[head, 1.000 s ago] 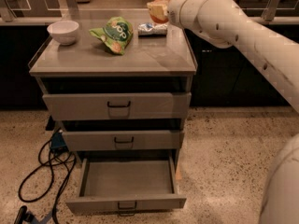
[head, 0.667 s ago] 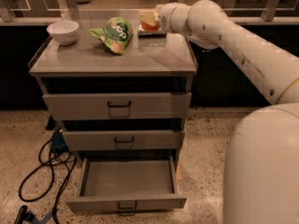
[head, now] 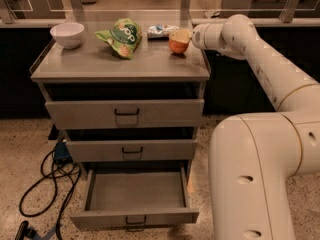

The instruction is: Place orange into bottom drawer

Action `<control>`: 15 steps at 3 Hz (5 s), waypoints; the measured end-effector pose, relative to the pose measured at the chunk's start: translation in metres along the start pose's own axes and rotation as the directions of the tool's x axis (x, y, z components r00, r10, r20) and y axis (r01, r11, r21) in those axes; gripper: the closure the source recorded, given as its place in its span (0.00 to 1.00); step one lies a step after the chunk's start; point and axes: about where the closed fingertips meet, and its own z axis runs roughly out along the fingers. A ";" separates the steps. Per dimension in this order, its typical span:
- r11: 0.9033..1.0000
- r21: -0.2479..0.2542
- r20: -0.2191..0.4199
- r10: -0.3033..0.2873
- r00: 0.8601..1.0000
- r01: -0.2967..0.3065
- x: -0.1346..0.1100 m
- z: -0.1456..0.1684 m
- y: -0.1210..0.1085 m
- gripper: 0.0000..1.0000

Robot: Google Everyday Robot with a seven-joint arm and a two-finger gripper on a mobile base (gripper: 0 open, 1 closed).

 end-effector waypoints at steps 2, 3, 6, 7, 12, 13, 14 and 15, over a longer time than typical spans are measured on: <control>0.996 -0.050 0.006 -0.068 0.998 0.069 -0.039 0.005 0.043 1.00; 0.988 -0.069 0.019 -0.140 0.990 0.141 -0.080 -0.006 0.080 1.00; 0.978 -0.208 -0.126 -0.029 0.992 0.002 -0.037 0.000 0.082 1.00; 0.961 -0.276 -0.158 -0.034 0.987 -0.011 -0.027 0.004 0.101 1.00; 0.959 -0.283 -0.374 -0.124 0.919 0.014 -0.043 -0.038 0.175 1.00; 0.959 -0.281 -0.428 -0.097 0.898 -0.030 -0.059 -0.094 0.183 1.00; 0.957 -0.288 -0.427 -0.099 0.899 -0.031 -0.072 -0.120 0.192 0.86; 0.957 -0.288 -0.428 -0.098 0.898 -0.032 -0.070 -0.116 0.191 0.63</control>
Offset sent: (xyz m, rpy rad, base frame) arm -0.0036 0.0673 0.1051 -0.0717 -0.1041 0.1275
